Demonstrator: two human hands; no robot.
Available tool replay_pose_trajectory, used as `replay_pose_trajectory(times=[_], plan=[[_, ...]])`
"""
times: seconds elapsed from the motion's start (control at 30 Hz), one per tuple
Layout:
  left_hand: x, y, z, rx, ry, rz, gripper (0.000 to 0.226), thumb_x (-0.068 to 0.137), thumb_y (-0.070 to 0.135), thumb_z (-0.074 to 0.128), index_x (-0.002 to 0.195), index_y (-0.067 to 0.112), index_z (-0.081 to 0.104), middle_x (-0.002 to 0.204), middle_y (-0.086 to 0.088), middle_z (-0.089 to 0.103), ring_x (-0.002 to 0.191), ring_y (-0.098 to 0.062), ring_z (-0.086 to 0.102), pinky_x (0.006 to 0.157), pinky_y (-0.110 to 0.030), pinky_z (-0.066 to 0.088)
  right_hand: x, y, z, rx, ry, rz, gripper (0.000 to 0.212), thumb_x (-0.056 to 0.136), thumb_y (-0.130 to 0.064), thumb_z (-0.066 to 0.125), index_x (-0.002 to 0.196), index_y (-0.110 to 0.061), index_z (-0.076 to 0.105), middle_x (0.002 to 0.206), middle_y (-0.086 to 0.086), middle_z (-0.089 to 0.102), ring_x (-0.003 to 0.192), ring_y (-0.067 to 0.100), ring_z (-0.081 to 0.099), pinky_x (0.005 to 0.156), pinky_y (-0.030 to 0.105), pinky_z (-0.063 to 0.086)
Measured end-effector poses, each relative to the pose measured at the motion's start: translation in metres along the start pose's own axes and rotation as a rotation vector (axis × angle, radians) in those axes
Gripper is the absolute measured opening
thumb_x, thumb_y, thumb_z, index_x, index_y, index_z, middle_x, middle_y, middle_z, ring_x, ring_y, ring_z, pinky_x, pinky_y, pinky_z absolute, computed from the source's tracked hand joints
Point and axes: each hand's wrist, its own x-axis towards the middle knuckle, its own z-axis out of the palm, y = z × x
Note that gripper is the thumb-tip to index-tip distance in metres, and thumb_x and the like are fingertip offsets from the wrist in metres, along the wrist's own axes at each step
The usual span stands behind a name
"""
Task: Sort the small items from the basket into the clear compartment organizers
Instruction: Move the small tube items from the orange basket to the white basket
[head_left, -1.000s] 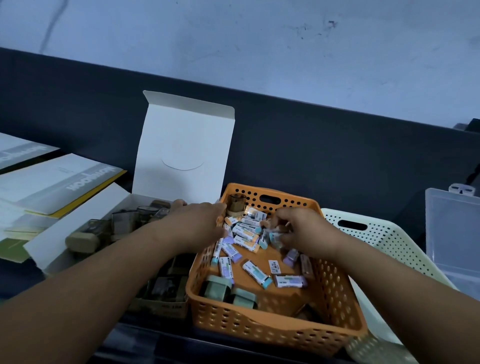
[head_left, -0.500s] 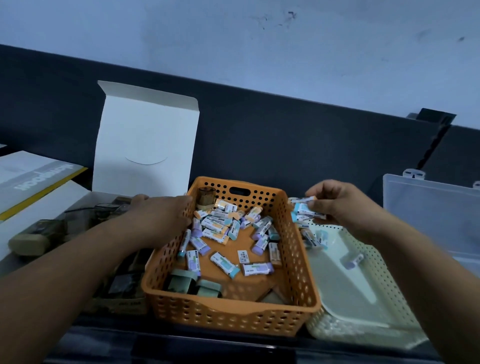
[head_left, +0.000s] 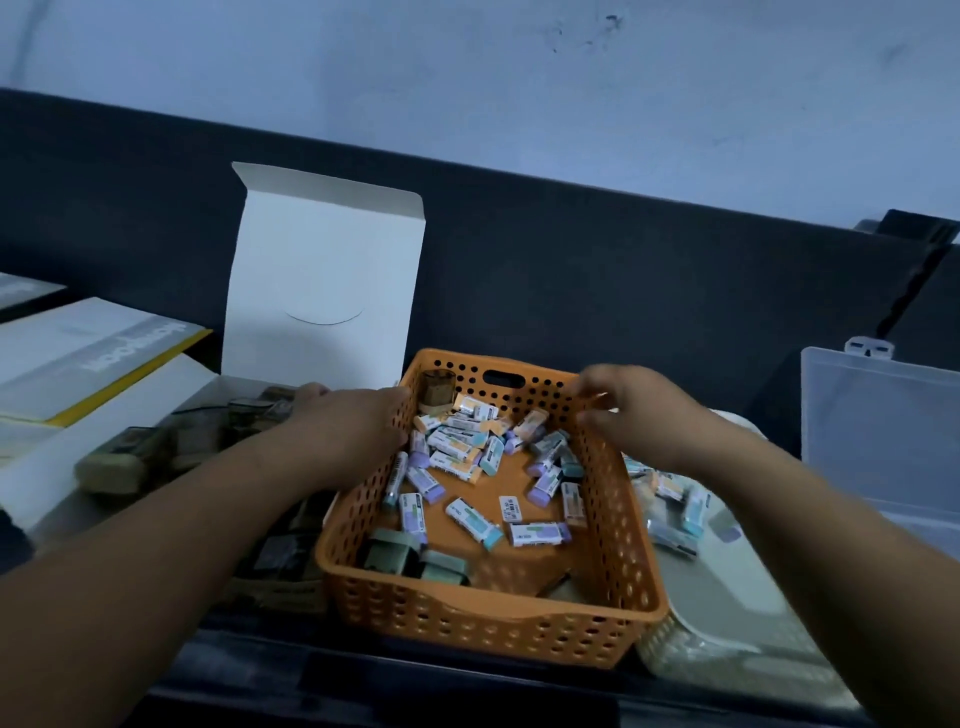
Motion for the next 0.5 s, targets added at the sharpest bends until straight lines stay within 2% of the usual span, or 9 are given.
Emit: replay_pose_trajectory(times=[0.13,0.23,0.33,0.43,0.5], plan=[[0.002,-0.003,0.003,0.017,-0.003,-0.010,0.042,0.102,0.032,0.027,0.144,0.032,0.029,0.140,0.001,0.051,0.126,-0.023,0.047,0.106,-0.040,0.021,0.022,-0.045,0.029,-0.064,-0.258,-0.102,0.020,0.089,-0.027,0.064,0.108,-0.033,0.062,0.111,-0.009,0.061,0.099,0.016,0.061,0.087,0.036,0.052],[0.003,-0.006,0.006,0.004,0.011,0.007,0.042,0.102,0.031,0.028,0.144,0.032,0.029,0.139,0.001,0.052,0.125,-0.023,0.047,0.107,-0.042,0.020,0.038,-0.061,0.050,-0.134,-0.386,-0.089,0.032,0.090,-0.037,0.063,0.121,-0.028,0.057,0.117,-0.004,0.059,0.102,0.017,0.057,0.086,0.034,0.049],[0.004,-0.008,0.007,-0.014,0.026,0.020,0.039,0.101,0.029,0.030,0.139,0.031,0.034,0.134,0.000,0.056,0.122,-0.023,0.049,0.105,-0.042,0.020,0.047,-0.069,0.067,-0.274,-0.429,-0.120,0.046,0.087,-0.045,0.064,0.127,-0.024,0.052,0.115,-0.001,0.059,0.098,0.019,0.055,0.078,0.032,0.045],[0.005,-0.009,0.009,-0.028,0.030,0.022,0.037,0.100,0.031,0.032,0.137,0.031,0.036,0.130,0.001,0.057,0.120,-0.023,0.050,0.104,-0.042,0.021,0.048,-0.069,0.078,-0.439,-0.424,-0.196,0.059,0.082,-0.046,0.069,0.130,-0.021,0.046,0.113,0.002,0.054,0.099,0.023,0.053,0.077,0.032,0.043],[0.006,-0.010,0.010,-0.035,0.024,0.015,0.038,0.100,0.032,0.033,0.138,0.031,0.034,0.130,0.001,0.057,0.120,-0.023,0.050,0.106,-0.043,0.020,0.048,-0.064,0.081,-0.469,-0.405,-0.266,0.040,0.083,-0.039,0.070,0.113,-0.023,0.050,0.108,0.002,0.054,0.093,0.023,0.053,0.072,0.032,0.044]])
